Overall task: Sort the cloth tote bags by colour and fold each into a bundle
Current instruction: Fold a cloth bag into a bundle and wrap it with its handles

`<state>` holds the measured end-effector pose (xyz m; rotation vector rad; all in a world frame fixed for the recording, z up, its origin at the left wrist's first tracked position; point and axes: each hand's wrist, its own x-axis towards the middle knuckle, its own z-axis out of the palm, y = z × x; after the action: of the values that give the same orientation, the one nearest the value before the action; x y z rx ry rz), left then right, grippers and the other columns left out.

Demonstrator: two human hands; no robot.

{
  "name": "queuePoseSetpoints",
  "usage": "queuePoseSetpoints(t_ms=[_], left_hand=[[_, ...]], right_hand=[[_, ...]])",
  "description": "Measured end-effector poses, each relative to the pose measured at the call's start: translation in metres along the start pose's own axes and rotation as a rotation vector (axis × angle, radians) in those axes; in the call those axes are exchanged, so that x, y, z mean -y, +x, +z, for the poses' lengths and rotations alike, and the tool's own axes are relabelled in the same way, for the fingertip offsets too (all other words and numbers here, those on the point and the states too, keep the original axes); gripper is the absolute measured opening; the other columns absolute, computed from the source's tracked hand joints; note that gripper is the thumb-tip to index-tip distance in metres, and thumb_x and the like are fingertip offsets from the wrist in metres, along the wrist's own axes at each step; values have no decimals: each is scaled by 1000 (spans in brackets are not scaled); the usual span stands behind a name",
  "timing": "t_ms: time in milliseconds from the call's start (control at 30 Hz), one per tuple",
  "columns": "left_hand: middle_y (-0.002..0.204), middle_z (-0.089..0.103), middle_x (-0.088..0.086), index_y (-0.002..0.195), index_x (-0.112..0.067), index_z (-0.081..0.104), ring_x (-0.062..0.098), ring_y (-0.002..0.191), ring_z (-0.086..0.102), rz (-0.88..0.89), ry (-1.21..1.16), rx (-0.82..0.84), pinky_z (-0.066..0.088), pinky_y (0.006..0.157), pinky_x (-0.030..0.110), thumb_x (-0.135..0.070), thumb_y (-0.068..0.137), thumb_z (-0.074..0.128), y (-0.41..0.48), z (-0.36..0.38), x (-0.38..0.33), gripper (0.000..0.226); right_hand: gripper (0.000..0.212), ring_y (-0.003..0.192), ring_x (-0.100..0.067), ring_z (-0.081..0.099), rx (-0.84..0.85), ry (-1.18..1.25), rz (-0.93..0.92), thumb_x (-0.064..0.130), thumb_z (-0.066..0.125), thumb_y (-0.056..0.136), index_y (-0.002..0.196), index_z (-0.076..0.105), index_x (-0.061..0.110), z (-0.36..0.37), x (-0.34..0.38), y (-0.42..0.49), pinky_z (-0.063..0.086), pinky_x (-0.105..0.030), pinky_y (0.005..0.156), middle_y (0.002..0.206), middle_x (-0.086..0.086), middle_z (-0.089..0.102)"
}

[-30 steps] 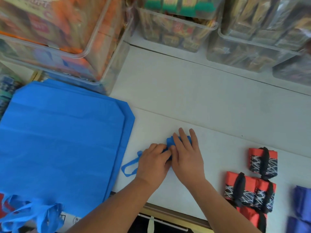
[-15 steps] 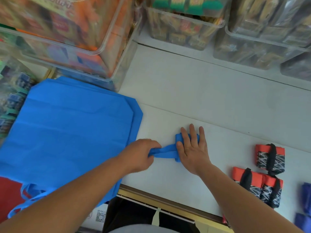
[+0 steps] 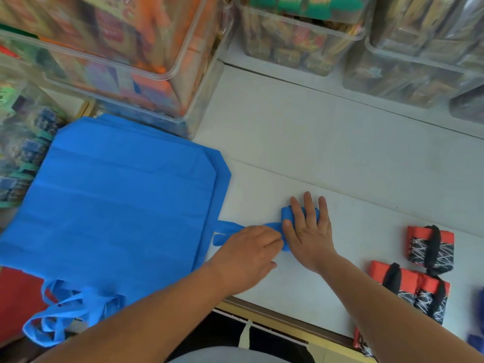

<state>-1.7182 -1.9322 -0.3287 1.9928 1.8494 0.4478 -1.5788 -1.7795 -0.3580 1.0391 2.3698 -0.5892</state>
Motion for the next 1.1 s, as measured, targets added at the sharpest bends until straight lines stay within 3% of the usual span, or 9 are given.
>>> queuePoseSetpoints(t_ms=[200,300,433,533,633,767,867,967,1100], left_hand=[[94,58,2,101,-14,67,23,86,54,-146,14,-42,50,69,40,-27,79,81,19,36,27,28],[83,56,1,96,-15,68,22,76,55,-132,58,-61,43,63,32,-23,77,83,21,40,26,25],[77,54,-1,82,-17,66,18,70,53,-80,99,-26,40,60,28,-11,69,84,12,35,28,23],[88,58,-1,92,-15,68,19,81,56,-110,-55,59,51,64,35,-15,81,78,-13,10,41,14],[102,63,-7,105,-20,67,10,97,58,-346,-419,159,52,84,35,-26,96,66,-38,-32,45,11],[111,74,-17,105,-26,75,1,107,67,-663,-945,92,49,97,22,-33,94,71,-42,-75,35,14],[90,77,-4,91,-18,72,18,94,72,-789,-1003,-59,54,94,35,-34,100,63,-27,-75,25,21],[72,67,-3,93,-9,66,18,79,73,-982,-1080,-243,57,93,46,-32,102,58,-10,-58,24,26],[72,54,0,93,-7,63,11,66,58,-1202,-1022,-320,54,72,34,-39,102,56,9,-39,26,34]], right_hand=[[70,143,-30,-43,4,-28,-45,63,-26,85,148,-34,33,8,-9,8,-15,-50,123,157,5,-40],[72,147,-34,-36,4,-83,-35,58,-34,87,150,-34,23,12,-12,11,-12,-55,123,165,-5,-28],[71,123,-19,-63,-23,-32,-73,61,-24,82,144,-35,27,3,-6,4,-24,-44,118,148,9,-44],[72,140,-25,-48,-46,-21,-74,62,-20,89,154,-23,32,7,-8,6,-15,-46,121,158,7,-35],[79,146,-25,-38,-21,35,-6,67,-15,84,156,-20,37,3,-4,4,-8,-45,124,162,8,-32],[80,146,-28,-39,-26,-13,-18,69,-23,81,153,-27,35,6,-7,5,-10,-48,124,164,2,-31],[81,148,-25,-36,-32,16,-6,78,-22,82,152,-27,37,9,-9,8,-11,-49,124,166,5,-25],[97,145,-17,-40,-43,98,9,92,2,77,158,-12,41,2,-2,1,-17,-40,123,165,13,-24],[121,144,-16,-40,-46,125,9,104,-1,59,160,-8,38,-5,5,-4,-17,-39,121,164,12,-26]])
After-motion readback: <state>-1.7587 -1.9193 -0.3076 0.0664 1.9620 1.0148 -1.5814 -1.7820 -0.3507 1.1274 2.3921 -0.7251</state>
